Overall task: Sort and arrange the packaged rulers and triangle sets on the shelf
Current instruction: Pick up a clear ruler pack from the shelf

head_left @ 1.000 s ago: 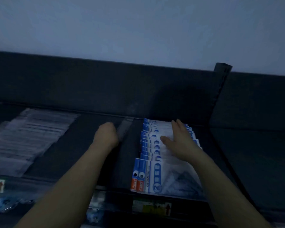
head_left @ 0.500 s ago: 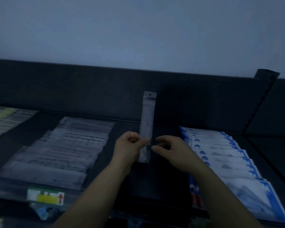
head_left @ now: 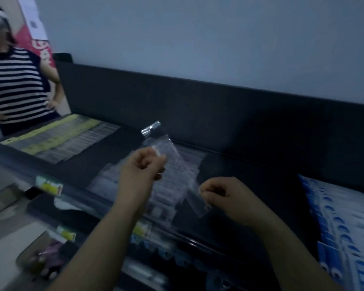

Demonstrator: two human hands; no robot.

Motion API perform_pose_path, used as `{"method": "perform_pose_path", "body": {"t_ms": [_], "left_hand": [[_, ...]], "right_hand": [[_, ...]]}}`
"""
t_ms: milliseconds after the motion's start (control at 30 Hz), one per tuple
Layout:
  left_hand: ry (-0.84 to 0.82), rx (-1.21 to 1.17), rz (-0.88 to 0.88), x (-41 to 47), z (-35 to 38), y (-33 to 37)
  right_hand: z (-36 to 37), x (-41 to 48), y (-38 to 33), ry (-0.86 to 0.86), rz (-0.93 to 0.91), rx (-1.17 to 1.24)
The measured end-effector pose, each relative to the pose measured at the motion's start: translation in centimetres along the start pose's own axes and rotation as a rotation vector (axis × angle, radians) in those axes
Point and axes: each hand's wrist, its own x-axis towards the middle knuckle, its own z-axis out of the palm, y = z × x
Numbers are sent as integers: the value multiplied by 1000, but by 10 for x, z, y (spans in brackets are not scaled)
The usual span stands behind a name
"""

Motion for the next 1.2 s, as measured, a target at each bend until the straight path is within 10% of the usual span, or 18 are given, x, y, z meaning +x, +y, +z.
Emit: {"method": "perform_pose_path", "body": {"t_ms": [333,567,1200], "left_hand": [[63,550,7,10,-106,8],[-287,966,45,43,-137,0],[-522,1225,252,79,-162,-5]], "right_hand": [[66,23,-26,-69,-20,-82],[89,33,-36,26,100,-233],[135,13,-59,362,345,-338]]}}
